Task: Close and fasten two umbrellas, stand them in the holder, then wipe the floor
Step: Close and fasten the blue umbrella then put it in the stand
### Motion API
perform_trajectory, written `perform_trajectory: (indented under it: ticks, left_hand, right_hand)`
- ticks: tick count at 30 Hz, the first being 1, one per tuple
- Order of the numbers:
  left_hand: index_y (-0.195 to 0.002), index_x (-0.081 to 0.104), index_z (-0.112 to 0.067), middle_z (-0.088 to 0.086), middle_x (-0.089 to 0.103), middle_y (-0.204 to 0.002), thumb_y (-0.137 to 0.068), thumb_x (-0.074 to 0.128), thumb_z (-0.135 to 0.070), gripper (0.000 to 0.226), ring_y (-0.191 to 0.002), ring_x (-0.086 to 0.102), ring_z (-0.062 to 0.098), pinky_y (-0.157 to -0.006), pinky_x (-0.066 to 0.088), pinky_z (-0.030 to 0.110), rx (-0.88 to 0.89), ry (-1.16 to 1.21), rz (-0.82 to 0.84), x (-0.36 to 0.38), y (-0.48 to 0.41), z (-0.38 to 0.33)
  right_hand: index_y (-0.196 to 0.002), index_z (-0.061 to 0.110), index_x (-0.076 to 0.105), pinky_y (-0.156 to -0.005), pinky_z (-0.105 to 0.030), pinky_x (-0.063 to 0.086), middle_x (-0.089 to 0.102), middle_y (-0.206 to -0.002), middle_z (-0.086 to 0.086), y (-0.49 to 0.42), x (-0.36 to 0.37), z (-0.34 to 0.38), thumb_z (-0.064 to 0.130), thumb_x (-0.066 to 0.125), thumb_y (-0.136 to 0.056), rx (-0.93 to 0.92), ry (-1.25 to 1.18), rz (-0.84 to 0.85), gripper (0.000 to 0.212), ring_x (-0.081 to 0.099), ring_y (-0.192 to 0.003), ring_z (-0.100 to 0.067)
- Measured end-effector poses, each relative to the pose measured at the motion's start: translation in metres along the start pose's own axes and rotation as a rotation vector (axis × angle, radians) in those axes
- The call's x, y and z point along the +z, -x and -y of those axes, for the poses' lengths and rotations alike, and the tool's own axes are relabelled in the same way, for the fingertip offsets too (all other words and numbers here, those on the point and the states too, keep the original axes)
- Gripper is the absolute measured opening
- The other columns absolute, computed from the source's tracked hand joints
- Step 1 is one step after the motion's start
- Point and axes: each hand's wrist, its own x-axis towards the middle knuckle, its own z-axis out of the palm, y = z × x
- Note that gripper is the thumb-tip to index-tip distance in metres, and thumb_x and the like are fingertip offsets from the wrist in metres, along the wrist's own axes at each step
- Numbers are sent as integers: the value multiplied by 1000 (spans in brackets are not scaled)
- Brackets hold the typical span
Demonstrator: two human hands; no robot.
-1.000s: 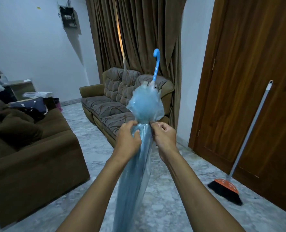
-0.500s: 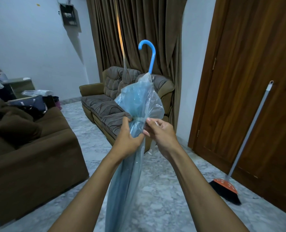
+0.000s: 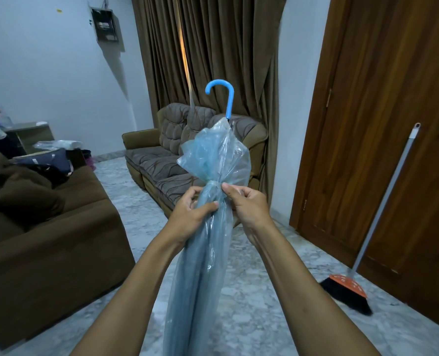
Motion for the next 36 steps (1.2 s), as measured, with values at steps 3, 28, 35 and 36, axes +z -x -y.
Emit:
perform_trajectory:
  ticks: [3,28,35,36]
  left_hand:
    - [-119,62,-25,6,59,-116,-89,65,-20,30,-99,59,15,-88,47,25,-14,-358,-42,-1,-7,-2]
    - [-102,65,-19,1,70,-83,-82,60,5,31,-70,65,12,-59,52,20,73,-40,-96,1,5,5]
    - [-120,44,-26,7,54,-114,-83,67,-6,48,-91,62,19,-71,50,28,-41,-90,-58,-10,0,3]
    - [-118,50,-29,4,50,-116,-81,70,-10,45,-95,60,16,-75,50,27,-29,-180,-85,-11,-2,5]
  right_hand:
    - [-87,4,75,-68,-36,60,77,-86,-15,0,0,-5,21,77,-84,-29,40,-50,17,71,-75,-23]
    - [-98,5,77,-58,-18,54,76,-76,1,5,3,5,19,79,-81,-35,55,130,22,68,-66,-5]
    - [-97,-6,74,-69,-36,61,76,-91,-22,2,2,5,10,78,-81,7,-36,120,23,73,-79,-30]
    - [-97,-7,74,-73,-36,61,76,-91,-21,2,2,5,8,77,-81,6,-49,96,22,74,-81,-30]
